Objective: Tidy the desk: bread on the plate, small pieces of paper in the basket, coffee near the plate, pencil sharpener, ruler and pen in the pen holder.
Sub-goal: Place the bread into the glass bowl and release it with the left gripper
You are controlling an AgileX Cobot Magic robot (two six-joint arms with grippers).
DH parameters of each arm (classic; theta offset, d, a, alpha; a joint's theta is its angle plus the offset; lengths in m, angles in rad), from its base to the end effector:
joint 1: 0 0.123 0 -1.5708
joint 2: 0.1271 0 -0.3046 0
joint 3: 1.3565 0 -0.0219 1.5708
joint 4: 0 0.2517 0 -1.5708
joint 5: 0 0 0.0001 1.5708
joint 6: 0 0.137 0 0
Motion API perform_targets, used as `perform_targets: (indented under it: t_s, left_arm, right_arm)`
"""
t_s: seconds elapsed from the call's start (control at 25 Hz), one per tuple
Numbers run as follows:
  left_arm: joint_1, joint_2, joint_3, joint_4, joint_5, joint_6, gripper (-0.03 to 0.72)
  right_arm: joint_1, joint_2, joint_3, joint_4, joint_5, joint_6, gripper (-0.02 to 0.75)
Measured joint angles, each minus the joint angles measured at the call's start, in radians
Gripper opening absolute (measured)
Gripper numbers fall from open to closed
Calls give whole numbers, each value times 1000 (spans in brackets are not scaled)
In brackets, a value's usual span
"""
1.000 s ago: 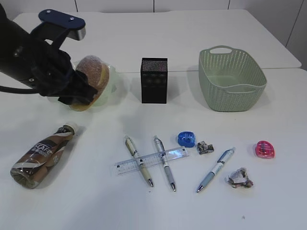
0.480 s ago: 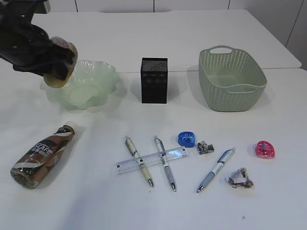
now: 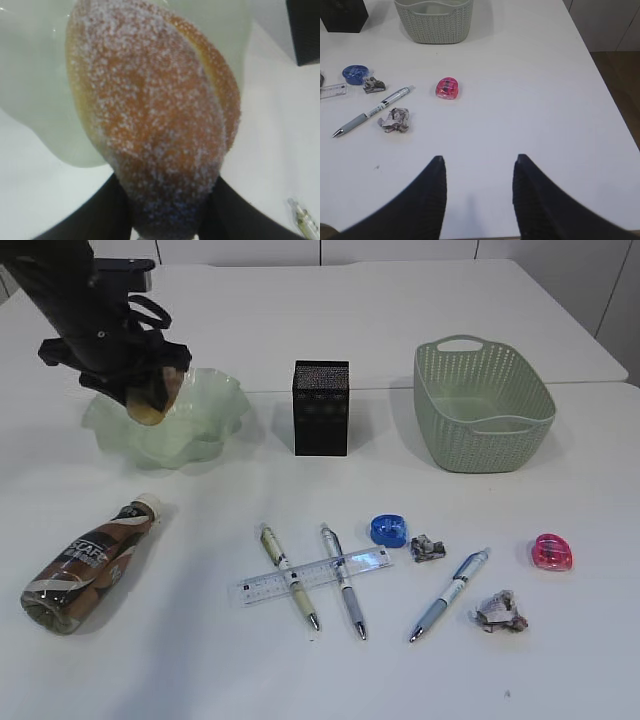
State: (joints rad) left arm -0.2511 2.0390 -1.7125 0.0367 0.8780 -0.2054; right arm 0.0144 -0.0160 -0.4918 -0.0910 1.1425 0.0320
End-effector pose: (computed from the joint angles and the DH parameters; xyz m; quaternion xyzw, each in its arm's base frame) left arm 0.4664 -0.1156 0.2137 0.0305 0.9738 -0.0349 0.2226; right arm 0.0102 -0.0112 0.2450 0.0115 0.8710 -0.0340 0.4900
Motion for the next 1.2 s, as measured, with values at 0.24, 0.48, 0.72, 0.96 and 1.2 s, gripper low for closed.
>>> perform_targets:
  t_s: [0.24,0.48,0.72,0.96,1.2]
  left_arm:
    - [58,157,-180,-83,86,11,235]
    - [58,275,-318,-95,108,21,235]
    - [58,304,-333,-78,108,22,232]
    - [58,304,-337,-64,102,23,242]
    - [58,304,-337,-60,106,41,540]
  right_arm:
    - [0,0,0,0,0,0,354]
    - [0,0,0,0,0,0,354]
    - [0,0,0,0,0,0,354]
    - [0,0,0,0,0,0,354]
    - [0,0,0,0,0,0,354]
